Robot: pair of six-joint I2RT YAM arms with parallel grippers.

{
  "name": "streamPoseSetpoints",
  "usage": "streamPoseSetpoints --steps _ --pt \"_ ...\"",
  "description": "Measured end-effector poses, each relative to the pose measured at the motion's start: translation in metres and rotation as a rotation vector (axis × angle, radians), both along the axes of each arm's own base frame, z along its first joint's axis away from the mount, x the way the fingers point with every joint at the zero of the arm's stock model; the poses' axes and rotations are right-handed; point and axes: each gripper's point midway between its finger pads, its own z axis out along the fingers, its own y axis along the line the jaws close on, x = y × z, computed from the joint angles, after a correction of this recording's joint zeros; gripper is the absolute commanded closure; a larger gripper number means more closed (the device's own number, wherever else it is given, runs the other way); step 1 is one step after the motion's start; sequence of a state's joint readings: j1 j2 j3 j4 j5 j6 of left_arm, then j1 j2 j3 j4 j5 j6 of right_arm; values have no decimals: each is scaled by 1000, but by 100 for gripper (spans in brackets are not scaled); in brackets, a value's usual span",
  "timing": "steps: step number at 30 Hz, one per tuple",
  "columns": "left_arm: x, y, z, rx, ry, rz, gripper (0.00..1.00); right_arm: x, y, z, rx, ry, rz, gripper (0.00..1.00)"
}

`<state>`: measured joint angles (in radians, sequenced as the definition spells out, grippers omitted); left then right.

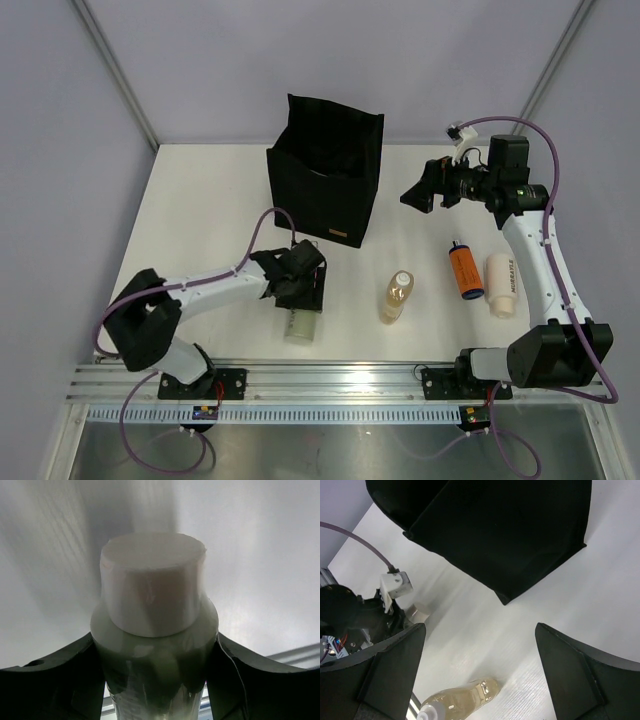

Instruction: Place the personal care products into the canvas bag

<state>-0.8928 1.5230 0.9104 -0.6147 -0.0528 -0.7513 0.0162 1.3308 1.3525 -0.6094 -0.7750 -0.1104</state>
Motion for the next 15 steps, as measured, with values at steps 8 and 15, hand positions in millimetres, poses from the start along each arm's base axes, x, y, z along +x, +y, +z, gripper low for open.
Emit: streamPoseSetpoints --steps 8,15 --pt "32 -17 48 -380 -110 49 100 -2 3 2 20 2 18 0" --pt "41 -37 77 -488 -142 -10 100 -5 5 0 28 6 37 0"
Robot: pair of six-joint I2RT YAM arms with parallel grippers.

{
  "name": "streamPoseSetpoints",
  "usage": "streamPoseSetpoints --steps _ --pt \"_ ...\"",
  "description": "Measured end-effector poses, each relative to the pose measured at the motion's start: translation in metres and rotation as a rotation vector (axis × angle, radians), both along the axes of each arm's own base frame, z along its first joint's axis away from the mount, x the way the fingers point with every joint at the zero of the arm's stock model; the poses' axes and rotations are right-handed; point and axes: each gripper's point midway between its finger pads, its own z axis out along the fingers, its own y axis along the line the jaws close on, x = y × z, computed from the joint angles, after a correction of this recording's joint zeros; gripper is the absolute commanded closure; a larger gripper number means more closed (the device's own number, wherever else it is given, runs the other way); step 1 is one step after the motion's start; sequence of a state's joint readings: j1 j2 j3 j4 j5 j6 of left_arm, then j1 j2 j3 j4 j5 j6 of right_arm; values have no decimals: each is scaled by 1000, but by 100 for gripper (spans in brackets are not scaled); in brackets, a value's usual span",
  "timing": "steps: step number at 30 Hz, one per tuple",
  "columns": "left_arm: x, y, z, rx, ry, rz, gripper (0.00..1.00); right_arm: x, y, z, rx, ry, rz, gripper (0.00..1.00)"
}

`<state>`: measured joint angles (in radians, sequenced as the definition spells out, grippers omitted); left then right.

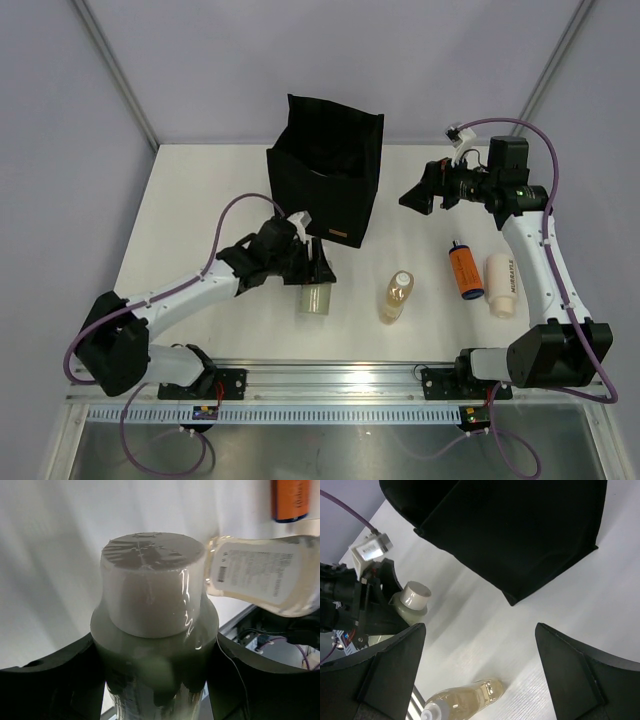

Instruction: Place the personal care products into the canvas bag

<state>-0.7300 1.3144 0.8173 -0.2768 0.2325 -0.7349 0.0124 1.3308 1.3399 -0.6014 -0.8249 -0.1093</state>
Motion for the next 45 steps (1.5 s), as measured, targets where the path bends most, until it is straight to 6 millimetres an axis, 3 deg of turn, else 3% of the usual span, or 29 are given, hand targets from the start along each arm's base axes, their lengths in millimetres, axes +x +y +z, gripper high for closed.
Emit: streamPoseSetpoints --steps 4,9,13,17,19,22,25,27,30,33,35,38,41,45 --pt "27 -13 60 -92 -91 4 100 -1 1 0 0 -4 9 0" --pt "68 -22 174 -248 -296 37 100 -2 2 2 -1 -18 27 0" --pt "81 -22 270 -366 -485 55 100 -9 4 6 -1 -43 65 1" --pt "107 -23 333 -422 -630 112 100 -16 7 10 -6 -75 108 0" --pt "135 -22 346 -417 -686 176 100 -19 8 12 -11 -94 124 1" --pt "189 -22 348 -371 -739 281 100 -24 8 13 -17 -117 140 0" --pt "248 -26 329 -307 -755 371 100 -31 8 12 -24 -129 150 1" --pt "279 -29 302 -250 -738 404 97 -35 7 9 -34 -137 157 0" --pt "307 -29 256 -159 -694 421 75 -44 6 1 -71 -171 186 1" --pt "310 -28 201 -57 -607 396 43 -58 4 -11 -140 -251 260 1" --pt "305 -28 177 -18 -563 373 23 -68 2 -23 -193 -306 335 1" --pt "297 -28 150 18 -517 338 3 -80 0 -49 -279 -373 481 0" --pt "292 -28 161 5 -540 315 2 -89 -3 -76 -340 -398 632 1" --pt "273 -23 210 -46 -626 285 1 -82 -5 -92 -376 -463 802 0"
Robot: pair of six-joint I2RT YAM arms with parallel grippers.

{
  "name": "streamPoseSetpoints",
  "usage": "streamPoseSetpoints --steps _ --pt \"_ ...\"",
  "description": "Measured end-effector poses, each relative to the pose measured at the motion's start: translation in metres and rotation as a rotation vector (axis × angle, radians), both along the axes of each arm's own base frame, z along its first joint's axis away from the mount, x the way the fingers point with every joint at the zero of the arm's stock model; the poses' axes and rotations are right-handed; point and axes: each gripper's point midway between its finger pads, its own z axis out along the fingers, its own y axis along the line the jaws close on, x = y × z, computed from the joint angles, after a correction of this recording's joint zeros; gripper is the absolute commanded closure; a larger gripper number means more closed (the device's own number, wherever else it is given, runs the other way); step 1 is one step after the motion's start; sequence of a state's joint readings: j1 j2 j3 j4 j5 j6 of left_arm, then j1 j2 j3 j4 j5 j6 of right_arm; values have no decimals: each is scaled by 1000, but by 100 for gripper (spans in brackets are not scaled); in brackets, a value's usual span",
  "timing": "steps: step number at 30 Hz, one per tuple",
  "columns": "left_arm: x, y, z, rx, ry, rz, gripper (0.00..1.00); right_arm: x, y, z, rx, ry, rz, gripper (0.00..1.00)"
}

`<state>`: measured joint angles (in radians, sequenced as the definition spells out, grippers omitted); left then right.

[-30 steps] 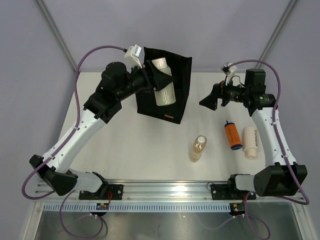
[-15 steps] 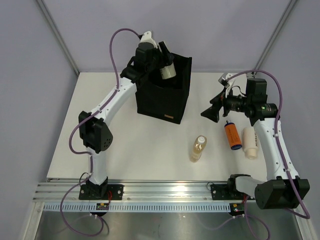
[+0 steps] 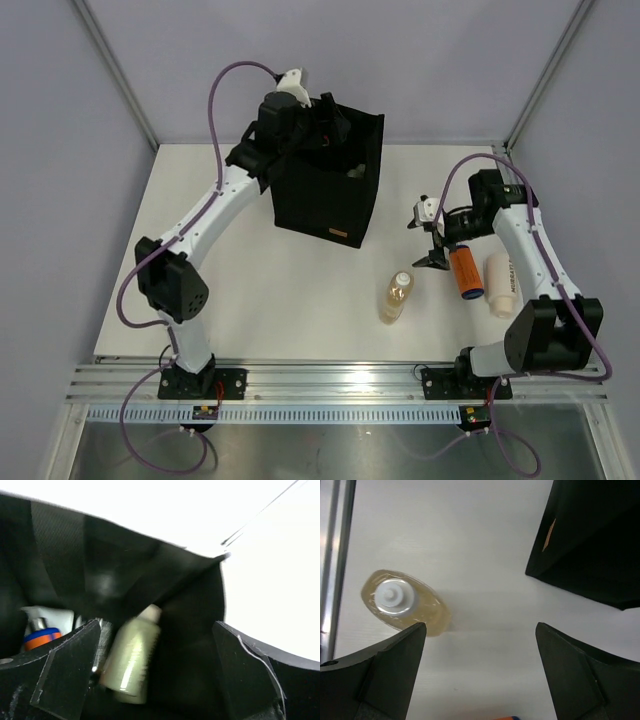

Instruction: Place the personal care products into the canvas bag

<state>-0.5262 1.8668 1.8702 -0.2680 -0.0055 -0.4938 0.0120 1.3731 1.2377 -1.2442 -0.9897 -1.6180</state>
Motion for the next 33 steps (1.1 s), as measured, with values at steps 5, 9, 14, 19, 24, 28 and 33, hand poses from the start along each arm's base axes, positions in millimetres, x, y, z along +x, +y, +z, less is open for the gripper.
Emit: streamPoseSetpoints --steps 5,9,14,19,24,28,33 --pt "-33 17 70 -28 -149 -33 1 26 -3 -2 -53 -140 127 0" --pt "-68 39 95 7 -233 -50 1 20 -5 -20 -145 -145 200 1" --pt "-115 69 79 68 -230 -61 1 -1 3 -42 -217 -109 305 1" --pt "-164 98 48 93 -199 -66 1 -29 8 -67 -255 -37 384 1" --pt "-200 118 25 76 -186 -62 1 -53 24 -78 -251 -1 474 3" --pt "-220 129 4 49 -162 -50 1 -66 35 -79 -233 21 513 19" --pt "-230 137 -9 27 -134 -20 1 -74 38 -83 -231 94 491 60"
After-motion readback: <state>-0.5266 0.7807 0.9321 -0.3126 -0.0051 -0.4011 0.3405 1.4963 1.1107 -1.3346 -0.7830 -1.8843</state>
